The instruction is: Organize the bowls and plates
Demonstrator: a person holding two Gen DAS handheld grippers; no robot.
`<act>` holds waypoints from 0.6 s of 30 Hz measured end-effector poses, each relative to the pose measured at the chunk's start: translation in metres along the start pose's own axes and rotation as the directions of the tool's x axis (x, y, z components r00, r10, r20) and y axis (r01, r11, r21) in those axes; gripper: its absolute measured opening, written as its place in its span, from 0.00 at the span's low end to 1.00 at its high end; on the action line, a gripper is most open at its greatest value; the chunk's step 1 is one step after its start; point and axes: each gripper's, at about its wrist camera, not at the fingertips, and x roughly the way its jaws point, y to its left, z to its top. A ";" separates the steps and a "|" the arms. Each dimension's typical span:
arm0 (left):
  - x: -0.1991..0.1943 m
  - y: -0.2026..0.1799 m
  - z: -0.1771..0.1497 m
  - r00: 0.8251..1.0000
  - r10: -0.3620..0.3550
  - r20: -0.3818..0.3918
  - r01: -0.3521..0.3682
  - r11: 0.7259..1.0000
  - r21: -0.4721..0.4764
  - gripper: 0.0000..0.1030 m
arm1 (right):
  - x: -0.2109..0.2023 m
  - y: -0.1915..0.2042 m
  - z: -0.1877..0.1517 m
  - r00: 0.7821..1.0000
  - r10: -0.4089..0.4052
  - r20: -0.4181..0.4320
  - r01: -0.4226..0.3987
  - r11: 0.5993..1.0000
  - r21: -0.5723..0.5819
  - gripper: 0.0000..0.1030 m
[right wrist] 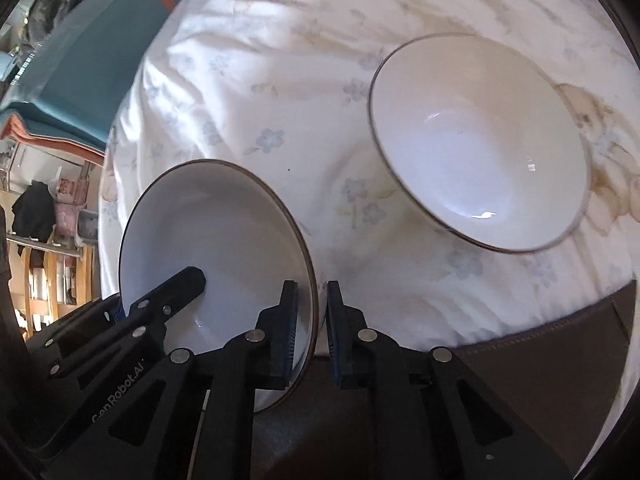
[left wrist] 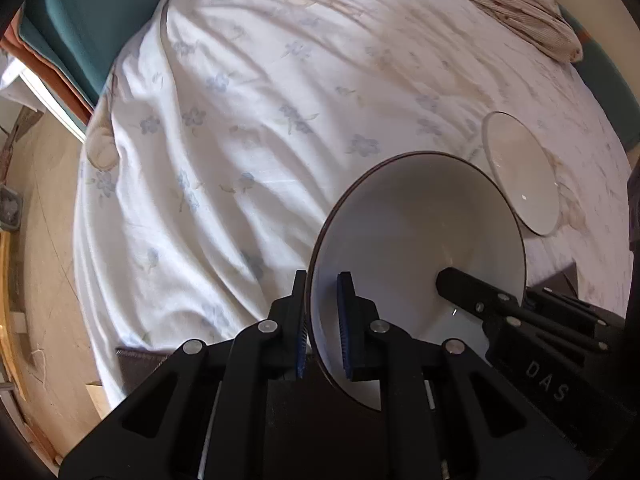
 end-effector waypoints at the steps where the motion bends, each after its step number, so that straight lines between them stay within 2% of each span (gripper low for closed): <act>1: -0.005 -0.002 -0.002 1.000 0.000 0.003 0.000 1.000 -0.003 0.10 | -0.004 0.000 -0.001 1.000 0.002 0.003 -0.002 1.000 0.005 0.13; 10: -0.061 -0.026 -0.029 0.997 -0.055 0.060 0.054 0.998 0.012 0.10 | -0.062 0.005 -0.029 0.998 -0.015 0.067 0.017 0.999 -0.030 0.14; 18: -0.119 -0.057 -0.071 0.989 -0.089 0.118 0.078 0.993 0.090 0.10 | -0.135 -0.013 -0.081 0.987 0.033 0.160 -0.032 0.999 -0.004 0.15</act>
